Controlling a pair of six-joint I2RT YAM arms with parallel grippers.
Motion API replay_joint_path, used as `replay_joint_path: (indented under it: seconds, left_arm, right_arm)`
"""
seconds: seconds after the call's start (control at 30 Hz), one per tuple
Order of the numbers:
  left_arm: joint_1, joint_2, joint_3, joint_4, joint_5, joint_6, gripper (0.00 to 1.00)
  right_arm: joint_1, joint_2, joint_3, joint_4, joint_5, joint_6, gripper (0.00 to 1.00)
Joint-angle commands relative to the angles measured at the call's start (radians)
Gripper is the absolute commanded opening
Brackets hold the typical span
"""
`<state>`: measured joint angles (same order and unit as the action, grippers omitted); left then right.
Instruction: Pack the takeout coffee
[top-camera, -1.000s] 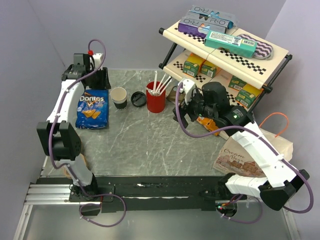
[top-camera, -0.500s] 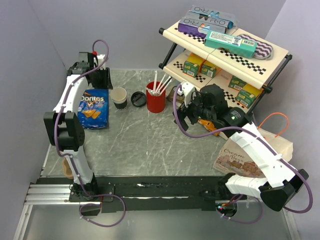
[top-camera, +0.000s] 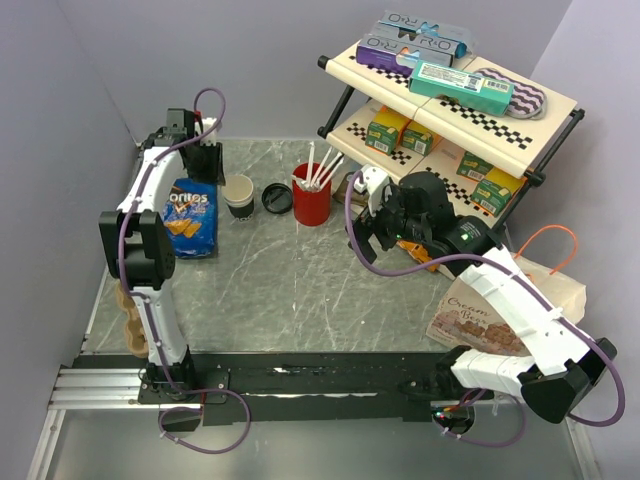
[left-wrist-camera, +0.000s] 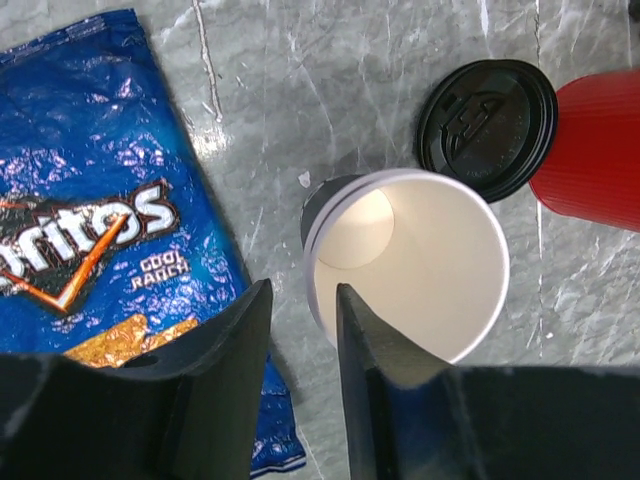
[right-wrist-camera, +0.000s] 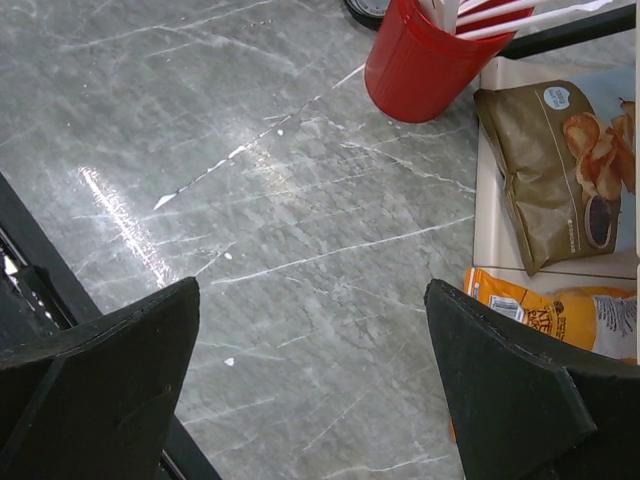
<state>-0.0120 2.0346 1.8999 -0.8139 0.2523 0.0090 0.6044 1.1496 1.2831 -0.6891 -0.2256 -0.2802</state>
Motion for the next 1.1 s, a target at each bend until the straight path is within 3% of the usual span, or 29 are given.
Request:
replay_joint_path:
  seconds: [0.0,0.5,1.07]
  left_arm:
    - [-0.005,0.024,0.07,-0.001,-0.002,0.009,0.36]
    - [-0.022,0.05,0.094,-0.01,0.001,0.019,0.13]
    - [-0.039,0.009,0.099,-0.011,-0.033,0.017,0.09]
  right_arm:
    - [0.006,-0.027,-0.01,0.03,0.014,0.015,0.99]
    - [0.006,-0.017,-0.027,0.046,0.023,0.012,1.0]
    - [0.005,-0.008,-0.033,0.056,0.015,0.009,1.0]
